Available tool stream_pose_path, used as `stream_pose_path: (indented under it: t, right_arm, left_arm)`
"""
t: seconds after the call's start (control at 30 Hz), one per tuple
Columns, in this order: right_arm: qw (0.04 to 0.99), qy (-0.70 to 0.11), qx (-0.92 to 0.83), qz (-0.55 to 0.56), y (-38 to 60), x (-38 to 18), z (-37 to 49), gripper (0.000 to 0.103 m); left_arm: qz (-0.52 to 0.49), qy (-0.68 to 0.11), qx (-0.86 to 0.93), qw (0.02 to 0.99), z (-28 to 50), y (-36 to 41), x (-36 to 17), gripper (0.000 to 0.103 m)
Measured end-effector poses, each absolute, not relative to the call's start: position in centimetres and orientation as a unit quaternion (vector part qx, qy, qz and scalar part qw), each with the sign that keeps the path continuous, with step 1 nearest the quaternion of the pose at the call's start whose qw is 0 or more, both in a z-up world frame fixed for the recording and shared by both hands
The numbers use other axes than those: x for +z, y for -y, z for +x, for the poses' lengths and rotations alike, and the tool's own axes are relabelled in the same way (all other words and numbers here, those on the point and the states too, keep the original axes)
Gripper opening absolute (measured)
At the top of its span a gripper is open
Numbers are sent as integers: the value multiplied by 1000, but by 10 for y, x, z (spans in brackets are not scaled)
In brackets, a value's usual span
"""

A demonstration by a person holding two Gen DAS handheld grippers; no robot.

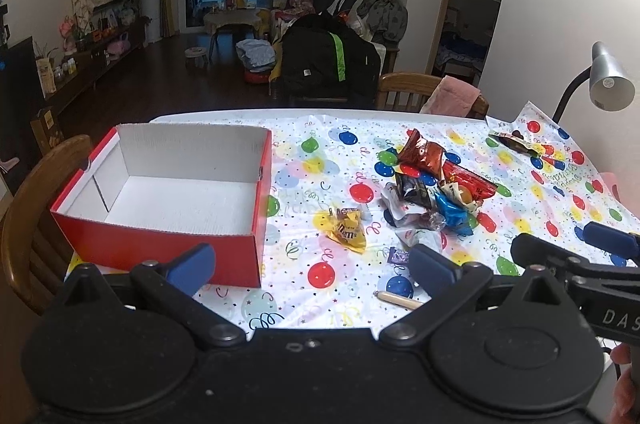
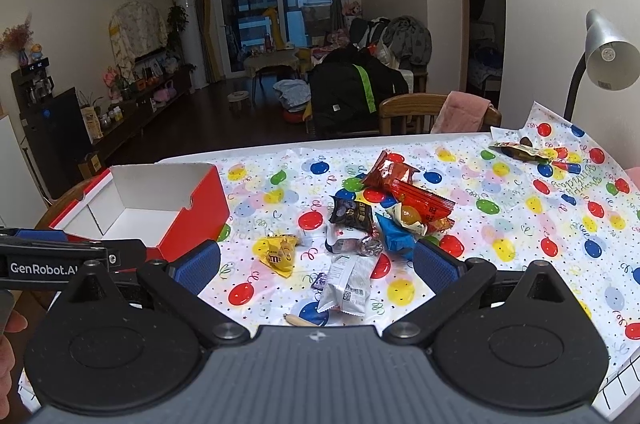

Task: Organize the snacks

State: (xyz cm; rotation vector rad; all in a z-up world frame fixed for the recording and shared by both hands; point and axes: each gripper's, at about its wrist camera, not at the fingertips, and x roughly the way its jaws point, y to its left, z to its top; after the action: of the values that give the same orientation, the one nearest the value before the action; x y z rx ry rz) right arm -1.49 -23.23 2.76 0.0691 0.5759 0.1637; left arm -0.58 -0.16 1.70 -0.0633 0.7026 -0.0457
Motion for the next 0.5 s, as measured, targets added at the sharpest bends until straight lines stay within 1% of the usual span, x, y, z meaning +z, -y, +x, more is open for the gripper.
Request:
stream_pose_path:
  t: [0.5]
  right_arm:
    - [960, -263, 87, 33, 236, 36, -31, 103]
  left_arm:
    - [-18, -326, -28, 945, -20, 12, 26, 103]
